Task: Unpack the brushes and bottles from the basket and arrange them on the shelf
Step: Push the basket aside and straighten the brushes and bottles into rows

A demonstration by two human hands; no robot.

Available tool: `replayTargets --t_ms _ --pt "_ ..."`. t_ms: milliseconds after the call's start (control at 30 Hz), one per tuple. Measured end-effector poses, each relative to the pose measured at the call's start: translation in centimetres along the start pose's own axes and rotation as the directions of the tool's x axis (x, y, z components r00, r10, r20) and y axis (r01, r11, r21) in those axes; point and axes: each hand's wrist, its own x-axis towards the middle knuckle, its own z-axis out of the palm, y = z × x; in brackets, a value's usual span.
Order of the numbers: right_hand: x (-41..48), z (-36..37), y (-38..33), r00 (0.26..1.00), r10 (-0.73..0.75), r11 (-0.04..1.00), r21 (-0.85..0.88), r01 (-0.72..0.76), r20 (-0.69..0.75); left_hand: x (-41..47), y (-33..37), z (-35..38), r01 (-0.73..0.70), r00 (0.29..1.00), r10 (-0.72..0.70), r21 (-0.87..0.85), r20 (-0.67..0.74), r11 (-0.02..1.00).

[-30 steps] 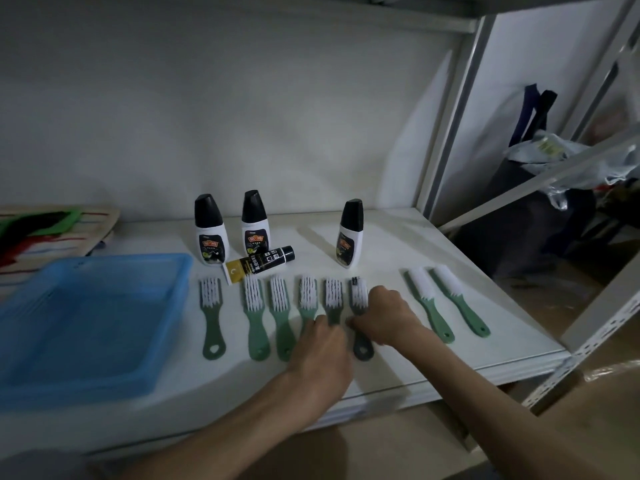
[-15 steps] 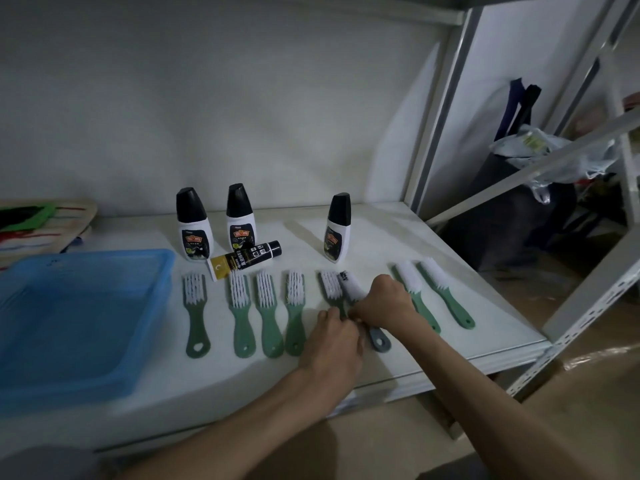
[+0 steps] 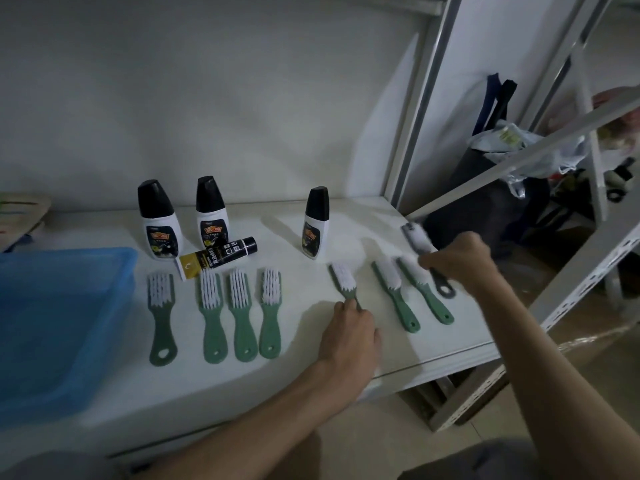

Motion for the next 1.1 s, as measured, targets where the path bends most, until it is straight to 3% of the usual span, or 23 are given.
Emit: replayTargets --t_ms 100,400,733,933,1067,1100 --pt "1.4 -1.5 2.0 0.994 0.047 0.999 0.008 -0.047 -0.096 0.1 0.2 0.3 -0.061 0.998 0.061 0.004 0.025 0.998" --pt "2.1 0.4 4.8 0.993 0.106 0.991 -0.082 -0.11 -0.046 0.5 0.6 0.8 -0.284 0.958 0.277 0.334 0.069 0.899" --pt "2.6 0.8 5.3 0.993 0.114 0.99 -0.084 -0.117 -0.041 0.2 0.4 1.6 -0.248 0.967 0.254 0.331 0.026 0.91" --pt "2.8 0.7 6.0 0.991 0.094 0.993 -0.063 -0.1 -0.1 -0.2 0.6 0.7 -0.301 0.953 0.281 0.406 0.109 0.863" --pt "2.0 0.6 5.7 0.989 0.087 0.99 -0.1 -0.099 -0.116 -0.6 0.9 0.0 -0.242 0.967 0.204 0.29 0.155 0.926" --pt "1.5 0.5 5.3 0.99 0.089 0.988 -0.118 -0.102 -0.111 -0.7 0.9 -0.2 -0.19 0.977 0.166 0.196 0.132 0.962"
